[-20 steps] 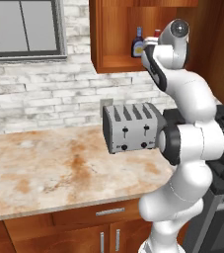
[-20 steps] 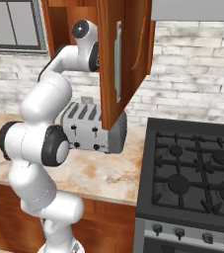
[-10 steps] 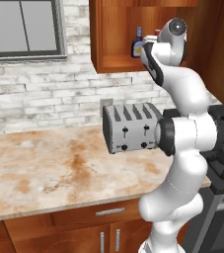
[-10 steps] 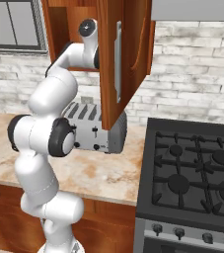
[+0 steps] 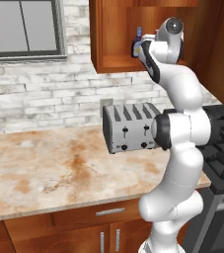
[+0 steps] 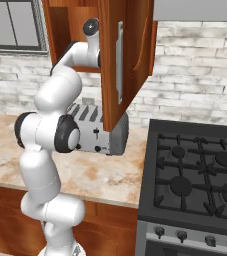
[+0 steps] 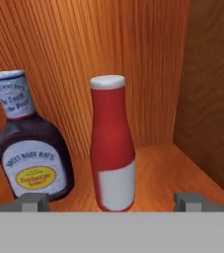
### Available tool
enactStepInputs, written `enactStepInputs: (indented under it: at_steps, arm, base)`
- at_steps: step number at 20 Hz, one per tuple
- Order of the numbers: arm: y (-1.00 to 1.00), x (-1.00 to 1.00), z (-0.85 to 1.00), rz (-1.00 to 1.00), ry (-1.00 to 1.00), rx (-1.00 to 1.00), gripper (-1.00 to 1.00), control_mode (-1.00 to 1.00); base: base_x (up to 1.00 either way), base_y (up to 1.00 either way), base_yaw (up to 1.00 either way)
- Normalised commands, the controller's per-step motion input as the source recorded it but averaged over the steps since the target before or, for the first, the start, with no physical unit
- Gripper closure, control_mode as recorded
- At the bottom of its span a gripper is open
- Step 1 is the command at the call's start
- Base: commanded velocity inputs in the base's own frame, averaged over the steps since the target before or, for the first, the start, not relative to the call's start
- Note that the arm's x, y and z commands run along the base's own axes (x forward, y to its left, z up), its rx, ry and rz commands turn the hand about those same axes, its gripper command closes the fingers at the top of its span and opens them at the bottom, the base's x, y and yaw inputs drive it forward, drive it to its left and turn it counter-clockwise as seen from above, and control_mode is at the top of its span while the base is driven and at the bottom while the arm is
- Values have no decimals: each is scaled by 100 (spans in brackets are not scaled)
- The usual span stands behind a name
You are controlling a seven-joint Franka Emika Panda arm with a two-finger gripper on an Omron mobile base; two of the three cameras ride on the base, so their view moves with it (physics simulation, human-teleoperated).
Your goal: Take 2 condiments from the cabinet and move them on the counter near the stove.Make sure the condiments are lined up with each other, next to each other.
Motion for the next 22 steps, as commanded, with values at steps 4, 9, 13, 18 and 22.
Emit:
enactStepInputs:
  at_steps: [4,9,13,18,22]
  arm:
    - [-1,10,0,0,0,0,-100,-100]
    - [-2,11,0,0,0,0,-100,-100]
    - [0,14,-3,0,0,0,-100,-100]
    - [-1,13,-2,0,0,0,-100,-100]
    - [-1,13,-6,0,0,0,-100,-100]
  base:
    - [0,0,0]
    - [0,0,0]
    - [0,0,0]
    - [0,0,0]
    - [0,0,0]
